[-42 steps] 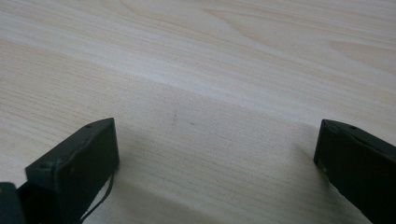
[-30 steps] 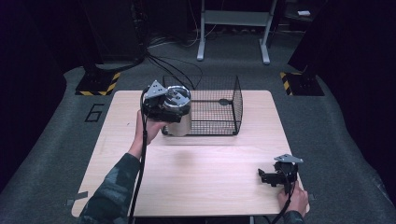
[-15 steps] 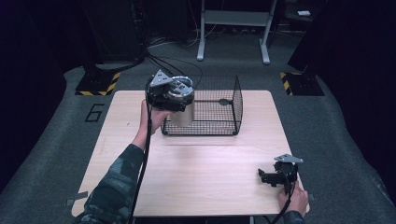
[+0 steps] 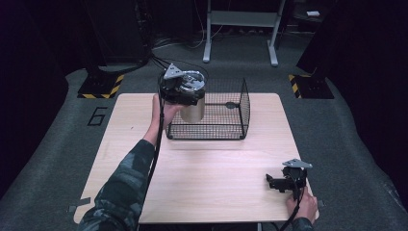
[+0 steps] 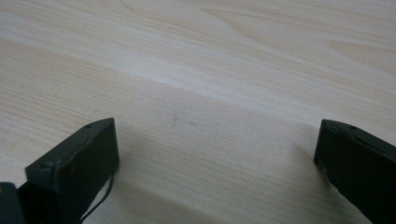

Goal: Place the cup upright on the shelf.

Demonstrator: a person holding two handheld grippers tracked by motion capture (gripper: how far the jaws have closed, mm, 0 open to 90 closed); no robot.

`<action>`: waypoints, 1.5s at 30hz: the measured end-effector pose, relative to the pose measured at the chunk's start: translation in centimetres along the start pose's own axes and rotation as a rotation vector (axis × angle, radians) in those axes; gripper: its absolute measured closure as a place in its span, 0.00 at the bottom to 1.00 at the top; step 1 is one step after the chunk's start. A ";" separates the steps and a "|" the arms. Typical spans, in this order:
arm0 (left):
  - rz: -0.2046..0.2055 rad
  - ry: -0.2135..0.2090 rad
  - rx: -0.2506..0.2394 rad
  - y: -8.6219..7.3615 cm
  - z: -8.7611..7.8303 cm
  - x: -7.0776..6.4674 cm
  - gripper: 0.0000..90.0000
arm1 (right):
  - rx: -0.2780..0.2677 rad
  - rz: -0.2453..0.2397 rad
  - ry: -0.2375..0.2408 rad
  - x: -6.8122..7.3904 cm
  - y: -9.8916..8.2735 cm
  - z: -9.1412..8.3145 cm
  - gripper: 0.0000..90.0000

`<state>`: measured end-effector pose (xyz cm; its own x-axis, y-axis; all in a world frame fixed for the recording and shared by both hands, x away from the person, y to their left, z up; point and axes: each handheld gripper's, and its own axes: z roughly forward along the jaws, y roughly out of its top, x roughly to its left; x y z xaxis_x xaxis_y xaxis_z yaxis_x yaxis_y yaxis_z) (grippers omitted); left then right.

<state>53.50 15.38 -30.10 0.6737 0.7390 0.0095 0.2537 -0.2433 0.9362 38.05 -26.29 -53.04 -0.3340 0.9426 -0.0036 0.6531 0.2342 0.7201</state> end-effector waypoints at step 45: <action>-0.068 0.054 0.163 -2.0 9.7 1.8 0.04 | 0.004 0.004 0.004 0.0 0.0 0.0 0.00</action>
<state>60.92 11.12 -35.38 0.6145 0.7884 -0.0288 0.4091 -0.2872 0.8661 38.06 -26.29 -53.00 -0.3341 0.9425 0.0022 0.6570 0.2312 0.7175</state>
